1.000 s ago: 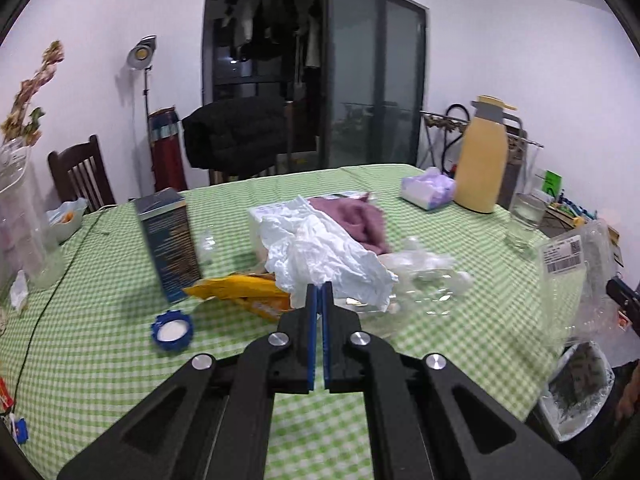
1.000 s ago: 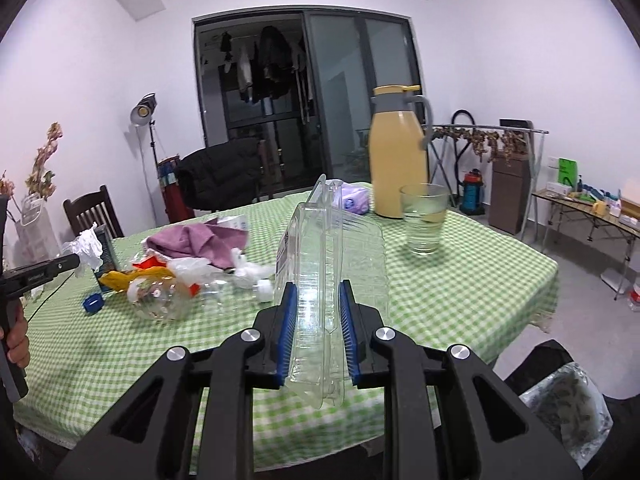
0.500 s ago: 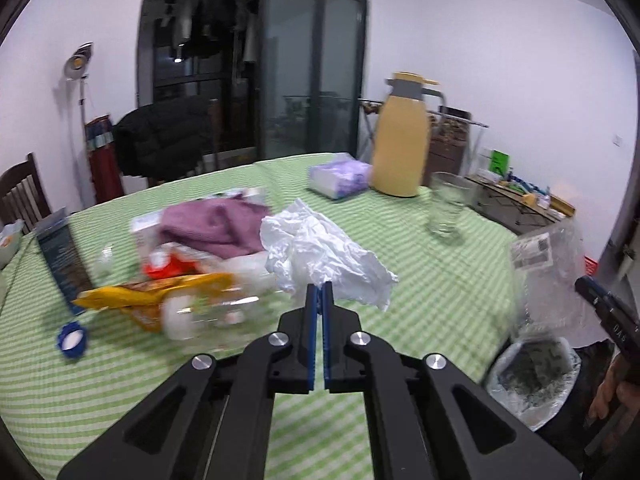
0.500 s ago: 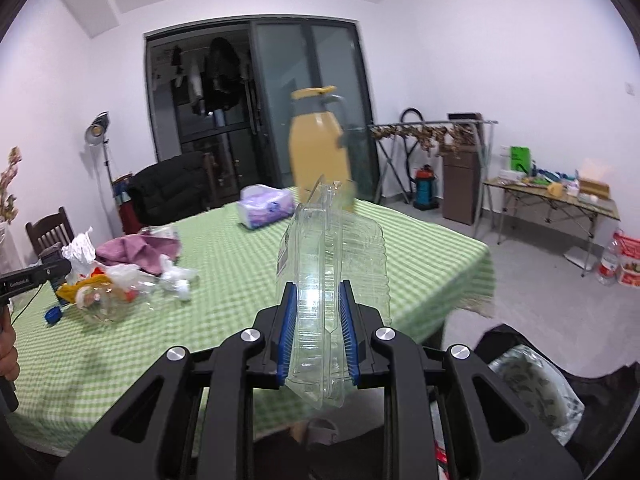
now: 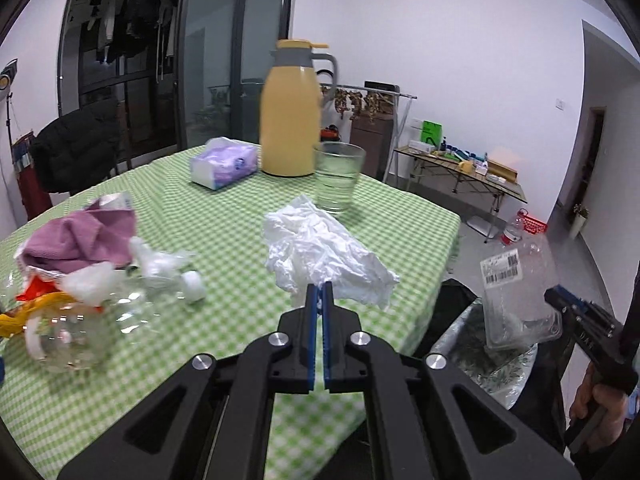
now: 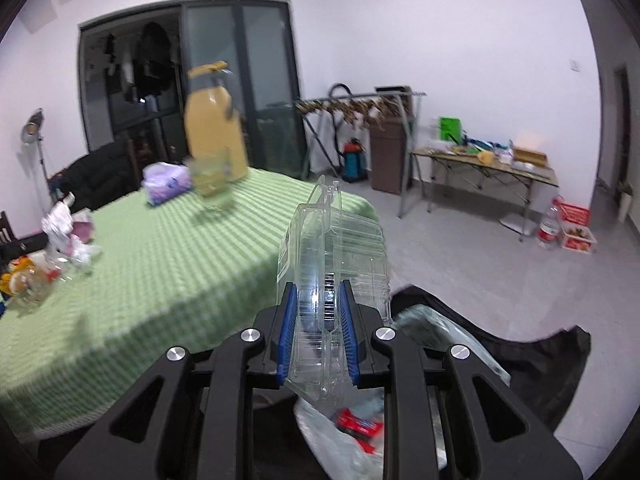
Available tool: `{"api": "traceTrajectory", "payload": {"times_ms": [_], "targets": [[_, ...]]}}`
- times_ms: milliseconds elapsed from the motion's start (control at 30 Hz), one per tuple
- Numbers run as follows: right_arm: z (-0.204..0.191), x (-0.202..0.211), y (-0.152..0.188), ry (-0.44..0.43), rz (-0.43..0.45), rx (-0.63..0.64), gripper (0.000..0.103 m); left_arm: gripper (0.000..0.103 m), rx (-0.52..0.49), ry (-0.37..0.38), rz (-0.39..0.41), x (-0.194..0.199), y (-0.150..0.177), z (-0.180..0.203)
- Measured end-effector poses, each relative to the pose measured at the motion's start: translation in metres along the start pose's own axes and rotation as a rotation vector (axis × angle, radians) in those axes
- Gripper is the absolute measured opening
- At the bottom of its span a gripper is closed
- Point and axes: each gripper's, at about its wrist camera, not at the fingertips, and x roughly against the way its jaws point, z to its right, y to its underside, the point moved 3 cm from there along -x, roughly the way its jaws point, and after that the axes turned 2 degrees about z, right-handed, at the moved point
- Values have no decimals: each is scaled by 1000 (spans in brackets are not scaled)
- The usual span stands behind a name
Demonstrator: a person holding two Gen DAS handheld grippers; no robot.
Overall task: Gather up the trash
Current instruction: 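Carry the container and tissue with both tools over the trash bin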
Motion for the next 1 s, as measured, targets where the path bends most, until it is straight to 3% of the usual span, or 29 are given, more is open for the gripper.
{"api": "traceTrajectory", "payload": {"times_ms": [367, 500, 667, 1000], "targets": [[53, -13, 31, 140, -100, -31, 22, 0, -126, 104, -21, -31, 3, 69], [65, -17, 42, 146, -94, -52, 22, 0, -184, 94, -82, -50, 9, 92], [86, -36, 64, 160, -168, -110, 22, 0, -201, 179, -99, -68, 14, 125], [114, -58, 87, 174, -248, -221, 25, 0, -292, 242, -208, -123, 44, 191]]}}
